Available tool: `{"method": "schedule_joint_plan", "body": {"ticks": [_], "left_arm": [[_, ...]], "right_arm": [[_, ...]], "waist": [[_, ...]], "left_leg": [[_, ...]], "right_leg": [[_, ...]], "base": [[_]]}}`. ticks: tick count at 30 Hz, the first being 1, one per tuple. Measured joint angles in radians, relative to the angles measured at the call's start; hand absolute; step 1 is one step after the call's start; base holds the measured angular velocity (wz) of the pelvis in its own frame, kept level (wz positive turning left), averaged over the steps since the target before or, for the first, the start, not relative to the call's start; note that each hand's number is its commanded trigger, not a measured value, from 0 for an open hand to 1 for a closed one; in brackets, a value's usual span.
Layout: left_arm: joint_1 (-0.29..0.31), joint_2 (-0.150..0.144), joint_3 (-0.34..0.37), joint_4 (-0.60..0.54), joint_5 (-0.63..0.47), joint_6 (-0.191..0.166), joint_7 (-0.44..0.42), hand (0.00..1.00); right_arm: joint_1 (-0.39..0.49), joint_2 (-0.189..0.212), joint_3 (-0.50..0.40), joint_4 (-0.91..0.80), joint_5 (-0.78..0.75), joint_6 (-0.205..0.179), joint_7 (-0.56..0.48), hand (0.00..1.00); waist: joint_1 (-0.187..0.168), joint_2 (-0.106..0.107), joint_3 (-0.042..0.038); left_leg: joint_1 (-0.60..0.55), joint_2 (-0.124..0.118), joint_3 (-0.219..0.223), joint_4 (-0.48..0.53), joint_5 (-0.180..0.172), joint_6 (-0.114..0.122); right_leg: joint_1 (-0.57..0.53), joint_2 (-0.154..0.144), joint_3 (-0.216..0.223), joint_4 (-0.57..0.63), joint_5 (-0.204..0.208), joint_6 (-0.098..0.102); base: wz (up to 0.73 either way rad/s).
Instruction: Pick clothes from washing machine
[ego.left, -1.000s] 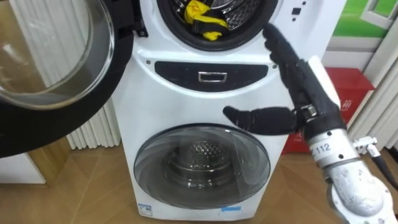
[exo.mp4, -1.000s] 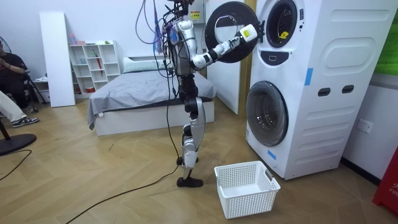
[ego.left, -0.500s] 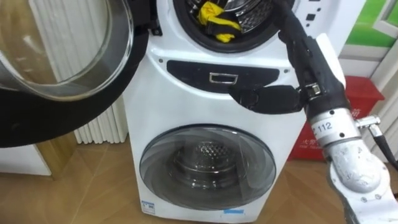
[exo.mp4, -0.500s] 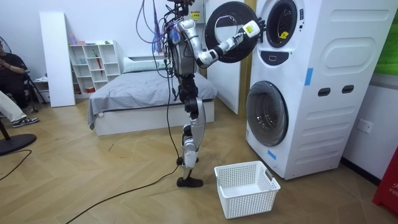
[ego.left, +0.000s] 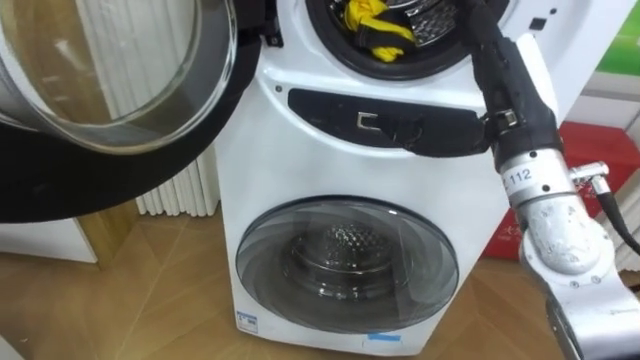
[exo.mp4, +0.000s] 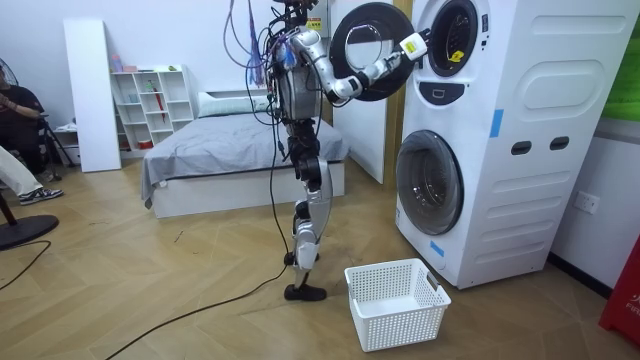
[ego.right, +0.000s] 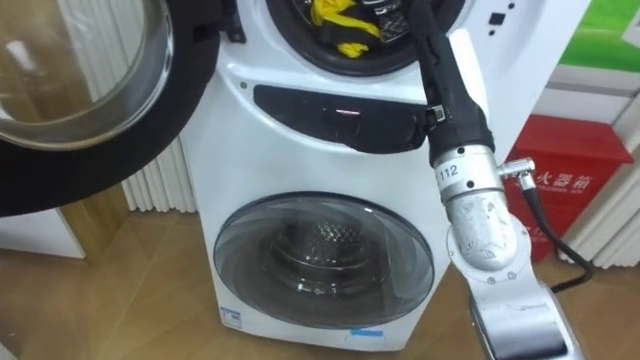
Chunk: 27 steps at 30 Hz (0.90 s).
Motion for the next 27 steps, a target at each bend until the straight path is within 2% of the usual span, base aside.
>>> {"method": "schedule_joint_plan", "body": {"ticks": [12, 18, 20, 22, 24, 25, 26, 27], "left_arm": [[-0.004, 0.0, 0.0, -0.001, 0.0, 0.008, -0.01, 0.0], [-0.004, 0.003, 0.001, -0.015, -0.001, 0.01, -0.011, 0.0], [-0.008, 0.004, 0.004, -0.015, 0.0, 0.01, -0.01, 0.0], [-0.007, 0.006, 0.004, -0.014, -0.001, 0.01, -0.009, 0.0], [-0.013, 0.006, 0.004, -0.014, -0.001, 0.01, -0.008, 0.0], [-0.007, 0.007, 0.01, -0.013, -0.001, 0.01, -0.007, 0.0], [-0.01, 0.006, 0.014, -0.014, -0.001, 0.011, -0.007, 0.0], [-0.004, 0.005, 0.015, -0.013, -0.001, 0.016, -0.008, 0.0]], "right_arm": [[0.0, -0.003, 0.001, 0.011, 0.038, 0.0, -0.04, 0.0], [-0.008, -0.031, 0.0, 0.052, 0.026, 0.0, -0.049, 0.0], [-0.009, -0.039, -0.001, 0.084, 0.025, -0.002, -0.048, 0.0], [-0.008, -0.039, 0.0, 0.138, 0.021, -0.002, -0.048, 0.0], [-0.008, -0.039, 0.0, 0.161, 0.012, -0.003, -0.052, 0.0], [-0.008, -0.039, 0.0, 0.174, 0.004, -0.003, -0.054, 0.0], [-0.008, -0.039, 0.0, 0.181, 0.003, -0.002, -0.054, 0.0], [-0.008, -0.041, -0.003, 0.187, 0.002, -0.002, -0.056, 0.0]], "waist": [[0.001, 0.008, 0.0003], [0.001, 0.006, -0.0002], [0.004, 0.005, 0.0008], [0.005, 0.0, 0.0042], [0.018, 0.0, 0.0048], [0.029, 0.001, 0.0056], [0.025, 0.001, 0.0053], [0.023, -0.002, 0.0026]], "left_leg": [[-0.002, -0.001, -0.007, 0.006, 0.0, 0.0], [-0.041, 0.001, -0.017, 0.057, -0.004, -0.003], [-0.065, 0.004, -0.004, 0.115, -0.01, -0.006], [-0.113, 0.006, 0.001, 0.241, -0.022, -0.008], [-0.155, 0.013, 0.002, 0.324, -0.027, -0.009], [-0.173, 0.022, 0.004, 0.344, -0.026, -0.009], [-0.178, 0.026, 0.004, 0.348, -0.026, -0.009], [-0.181, 0.03, 0.006, 0.338, -0.025, -0.011]], "right_leg": [[0.009, 0.001, -0.003, 0.0, 0.0, 0.0], [-0.013, 0.002, -0.012, 0.018, -0.003, -0.003], [-0.02, 0.0, -0.01, 0.048, -0.018, -0.008], [-0.019, -0.007, -0.02, 0.096, -0.054, -0.015], [-0.034, -0.008, -0.016, 0.129, -0.086, -0.026], [-0.046, -0.01, -0.015, 0.146, -0.101, -0.033], [-0.046, -0.006, -0.019, 0.146, -0.107, -0.037], [-0.048, -0.004, -0.027, 0.15, -0.117, -0.032]], "base": [[0.01], [0.07], [0.13], [0.14], [0.06], [0.03], [0.17], [0.24]]}}
